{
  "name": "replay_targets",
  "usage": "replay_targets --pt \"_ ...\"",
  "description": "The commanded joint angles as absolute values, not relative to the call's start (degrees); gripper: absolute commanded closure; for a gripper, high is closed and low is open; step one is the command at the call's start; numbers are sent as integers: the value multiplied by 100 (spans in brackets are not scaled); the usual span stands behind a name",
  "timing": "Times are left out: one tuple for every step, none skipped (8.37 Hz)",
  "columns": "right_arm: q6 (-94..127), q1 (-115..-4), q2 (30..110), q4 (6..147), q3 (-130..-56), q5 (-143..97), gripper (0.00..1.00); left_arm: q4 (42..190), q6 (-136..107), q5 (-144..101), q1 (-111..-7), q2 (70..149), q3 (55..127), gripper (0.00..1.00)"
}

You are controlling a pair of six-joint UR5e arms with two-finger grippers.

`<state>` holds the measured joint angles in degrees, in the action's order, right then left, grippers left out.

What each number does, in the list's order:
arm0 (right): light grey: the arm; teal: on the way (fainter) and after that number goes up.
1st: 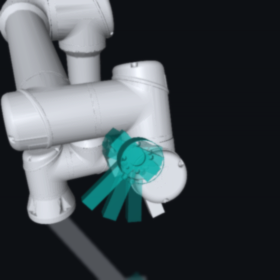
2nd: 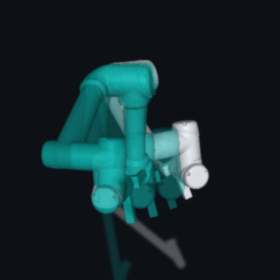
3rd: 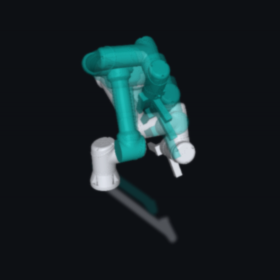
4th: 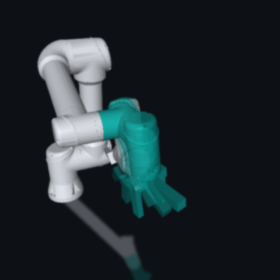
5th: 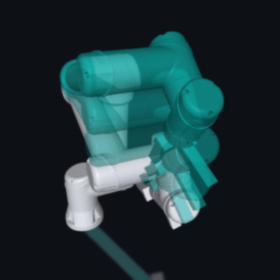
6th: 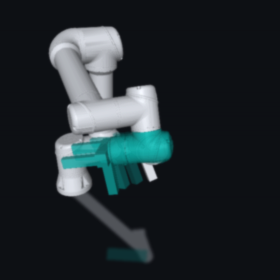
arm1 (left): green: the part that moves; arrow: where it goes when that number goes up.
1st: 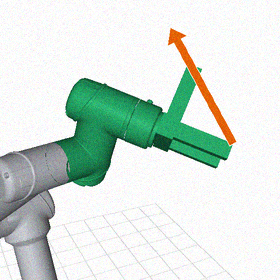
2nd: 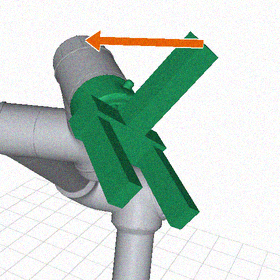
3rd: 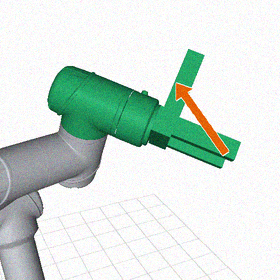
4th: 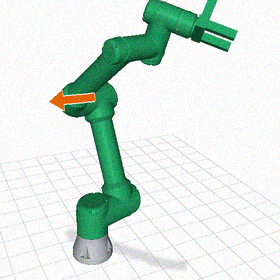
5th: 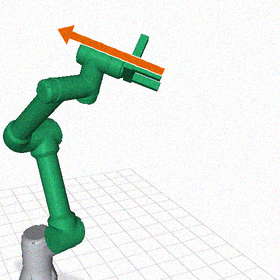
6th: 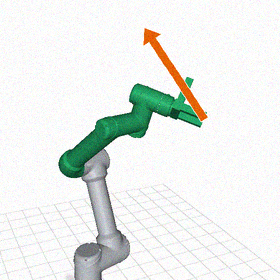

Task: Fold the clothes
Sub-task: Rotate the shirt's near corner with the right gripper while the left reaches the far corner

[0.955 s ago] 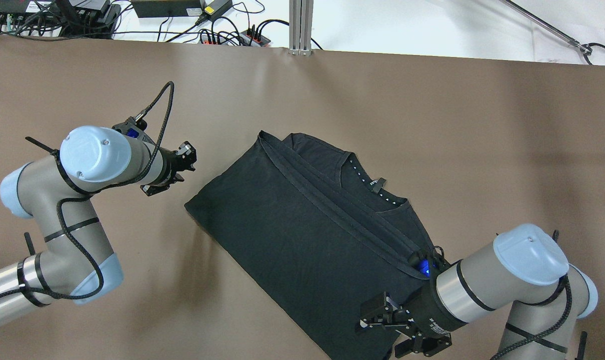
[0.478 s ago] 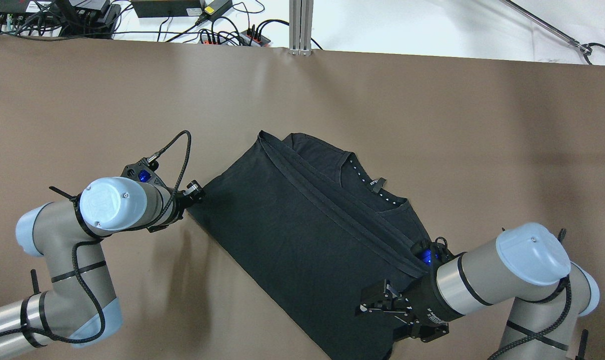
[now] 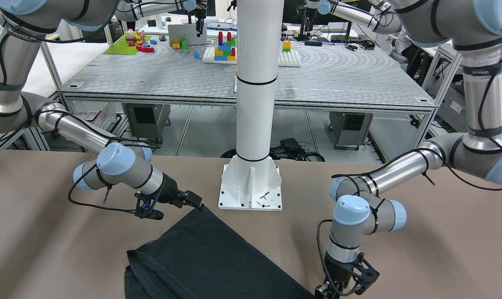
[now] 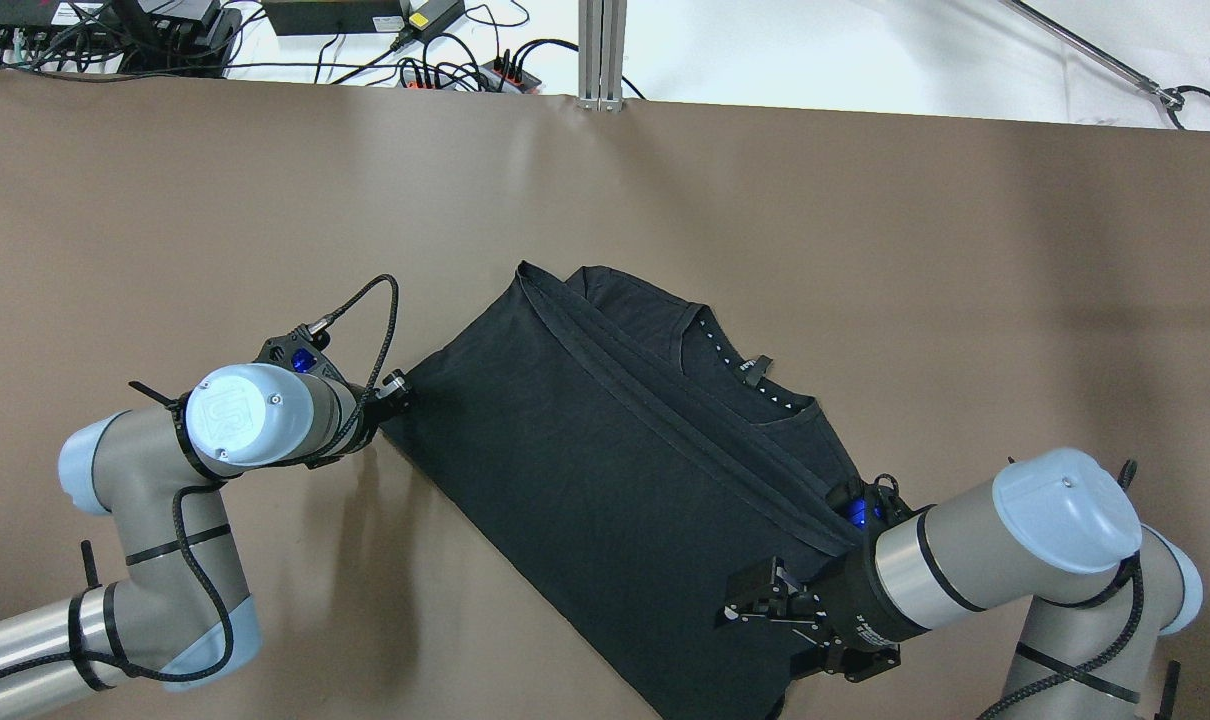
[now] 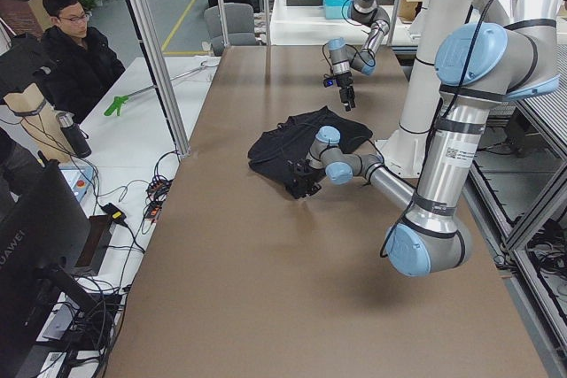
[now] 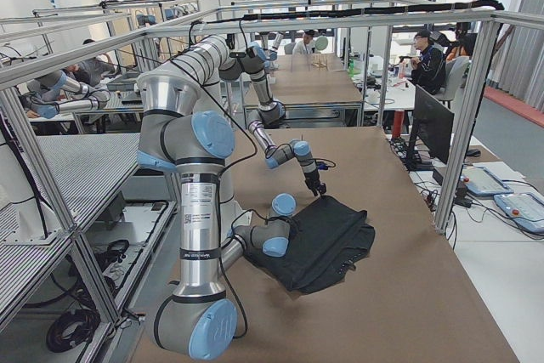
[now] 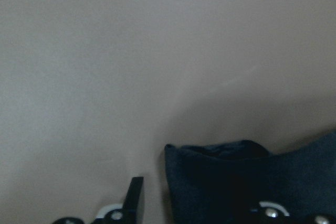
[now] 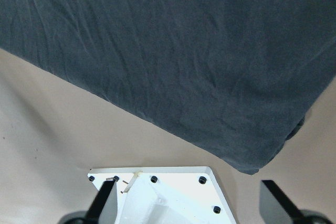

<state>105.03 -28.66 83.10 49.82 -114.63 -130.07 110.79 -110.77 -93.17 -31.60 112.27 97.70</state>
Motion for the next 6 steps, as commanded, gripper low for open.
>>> replay_targets --pt "10503 -2874 8314 4983 -11452 -13008 5 11382 -11039 -9316 -3182 11303 9483 36" --pt "10503 -2874 8314 4983 -11452 -12999 5 11382 -11048 -9316 -3190 11303 9483 36" --pt "10503 -2874 8323 4983 -11452 -12999 5 11382 -11039 -9316 -3208 11303 9483 36" --pt "10503 -2874 8323 4983 -11452 -12999 5 11382 -11030 -9316 -3225 11294 9475 37" --pt "10503 -2874 8323 4983 -11452 -12999 5 11382 -11004 -9316 -3252 11294 9466 42" --pt "10503 -2874 8315 4983 -11452 -12999 5 11382 -11021 -9325 -3339 11303 9475 66"
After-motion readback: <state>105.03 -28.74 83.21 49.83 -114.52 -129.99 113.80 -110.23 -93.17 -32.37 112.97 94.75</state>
